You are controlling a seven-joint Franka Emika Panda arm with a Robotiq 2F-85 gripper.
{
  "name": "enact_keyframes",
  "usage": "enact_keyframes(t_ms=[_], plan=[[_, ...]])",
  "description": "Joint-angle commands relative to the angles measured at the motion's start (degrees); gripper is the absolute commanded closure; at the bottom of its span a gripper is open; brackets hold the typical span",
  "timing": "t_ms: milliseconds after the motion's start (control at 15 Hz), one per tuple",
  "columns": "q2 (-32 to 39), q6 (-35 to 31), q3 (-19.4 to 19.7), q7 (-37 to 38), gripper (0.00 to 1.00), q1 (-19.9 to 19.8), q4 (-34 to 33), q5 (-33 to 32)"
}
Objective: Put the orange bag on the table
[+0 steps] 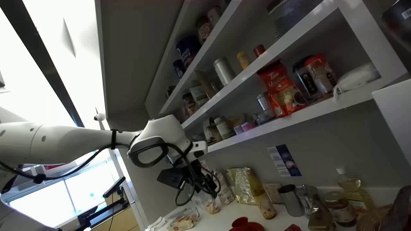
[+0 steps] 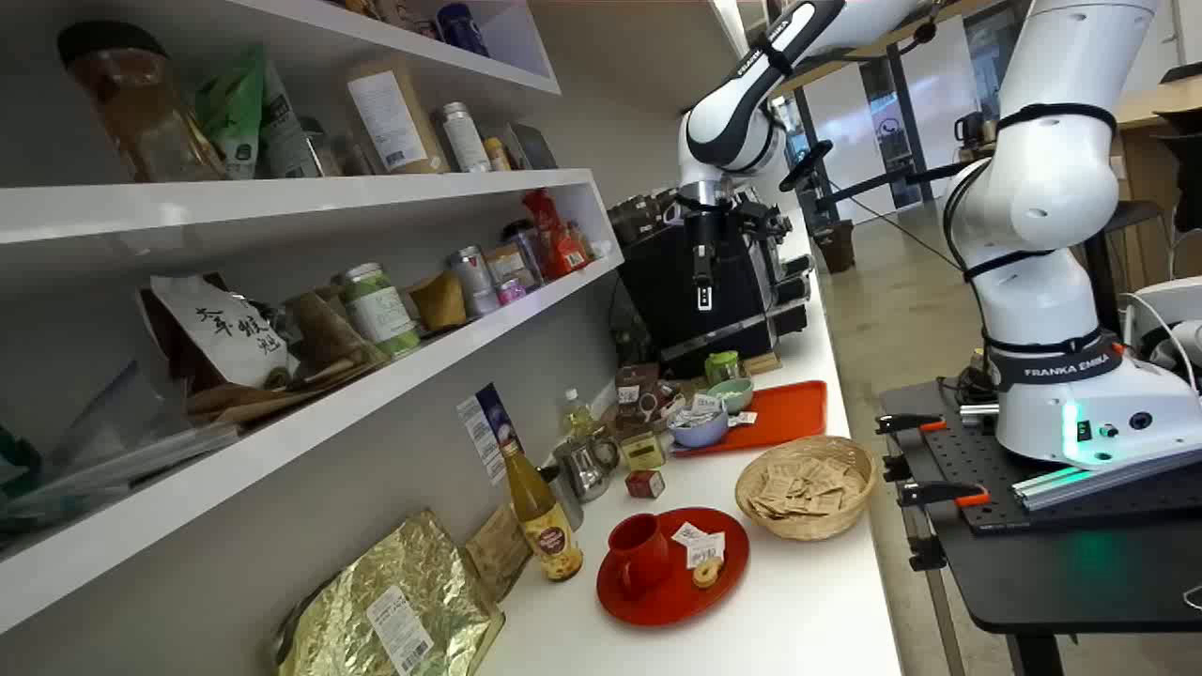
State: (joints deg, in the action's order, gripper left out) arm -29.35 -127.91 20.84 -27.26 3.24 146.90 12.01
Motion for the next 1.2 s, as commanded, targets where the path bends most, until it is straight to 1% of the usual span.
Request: enact_keyframes(t_ms=[0,200,267,400,667,800,1133], plan=[[0.31,0.24,-1.51,-0.74,0.00,-1.60,-0.10,1.01],[0.31,0.24,-1.51,-0.74,0.00,-1.60,-0.10,1.01],[0.67,-1.46,-2.06,-0.03,0.00,-2.15,0.24,0.39],[0.90,-10.22,-3.98,2.14,0.00,-4.29,1.95,-1.49],[1.26,-25.77,-4.62,3.21,0.00,-6.35,3.63,-2.56],[1.70,-32.45,-5.37,5.04,0.00,-7.62,3.39,-4.32],[4.21,-46.13,-9.67,13.54,0.00,-13.74,-1.02,-12.09]])
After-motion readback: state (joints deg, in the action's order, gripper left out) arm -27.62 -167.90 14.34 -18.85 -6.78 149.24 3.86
